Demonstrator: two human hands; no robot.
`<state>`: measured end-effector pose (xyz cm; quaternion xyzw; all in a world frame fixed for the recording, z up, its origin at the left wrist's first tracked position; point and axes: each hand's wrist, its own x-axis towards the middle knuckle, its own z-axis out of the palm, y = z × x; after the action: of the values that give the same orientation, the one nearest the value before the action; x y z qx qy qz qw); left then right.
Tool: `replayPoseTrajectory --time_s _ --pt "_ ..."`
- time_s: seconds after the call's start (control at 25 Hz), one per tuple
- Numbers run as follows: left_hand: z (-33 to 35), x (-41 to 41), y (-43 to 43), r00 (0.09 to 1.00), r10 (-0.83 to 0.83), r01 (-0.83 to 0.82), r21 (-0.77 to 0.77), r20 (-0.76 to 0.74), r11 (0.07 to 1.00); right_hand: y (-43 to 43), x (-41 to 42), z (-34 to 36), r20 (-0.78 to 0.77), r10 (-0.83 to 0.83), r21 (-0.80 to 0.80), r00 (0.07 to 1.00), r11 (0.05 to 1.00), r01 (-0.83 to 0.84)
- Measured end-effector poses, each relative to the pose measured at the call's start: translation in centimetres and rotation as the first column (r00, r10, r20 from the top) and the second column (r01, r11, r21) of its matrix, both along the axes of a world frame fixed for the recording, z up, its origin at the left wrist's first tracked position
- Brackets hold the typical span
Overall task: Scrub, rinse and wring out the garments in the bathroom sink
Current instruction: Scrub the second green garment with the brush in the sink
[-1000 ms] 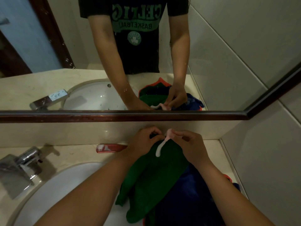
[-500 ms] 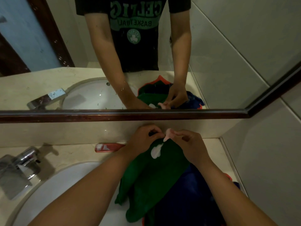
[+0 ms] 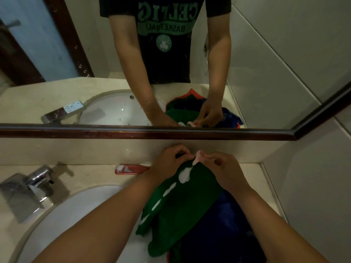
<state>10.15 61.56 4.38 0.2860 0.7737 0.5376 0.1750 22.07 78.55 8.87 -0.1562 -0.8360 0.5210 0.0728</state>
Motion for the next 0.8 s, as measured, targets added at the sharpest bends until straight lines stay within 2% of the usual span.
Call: replayPoseTrajectory --time_s 0.24,0.4,0.6,0.72,0.8 --pt "1.0 1.1 -3.3 0.999 0.012 -0.020 -0.176 -0.042 0.984 -2.3 3.9 -0.8 -0.033 0.038 0.192 0.999 0.981 -0.031" --pt "1.7 4.3 -6.8 0.962 0.002 -0.082 -0.283 -0.272 0.956 -4.5 6.5 -0.5 -0.044 0.098 0.283 0.994 0.956 -0.082" --pt "4.2 8.0 -13.3 0.925 0.040 -0.129 -0.214 -0.378 0.968 -10.0 9.2 2.6 -0.082 0.157 0.353 0.984 0.928 -0.118" --pt "5.3 9.6 -19.1 0.922 0.069 -0.149 -0.187 -0.380 0.971 -14.8 9.9 4.0 -0.169 0.211 0.370 0.963 0.919 -0.136" --pt "6.2 10.9 -23.2 0.921 0.076 -0.164 -0.202 -0.381 0.966 -18.3 10.6 4.6 -0.166 0.219 0.375 0.962 0.916 -0.144"
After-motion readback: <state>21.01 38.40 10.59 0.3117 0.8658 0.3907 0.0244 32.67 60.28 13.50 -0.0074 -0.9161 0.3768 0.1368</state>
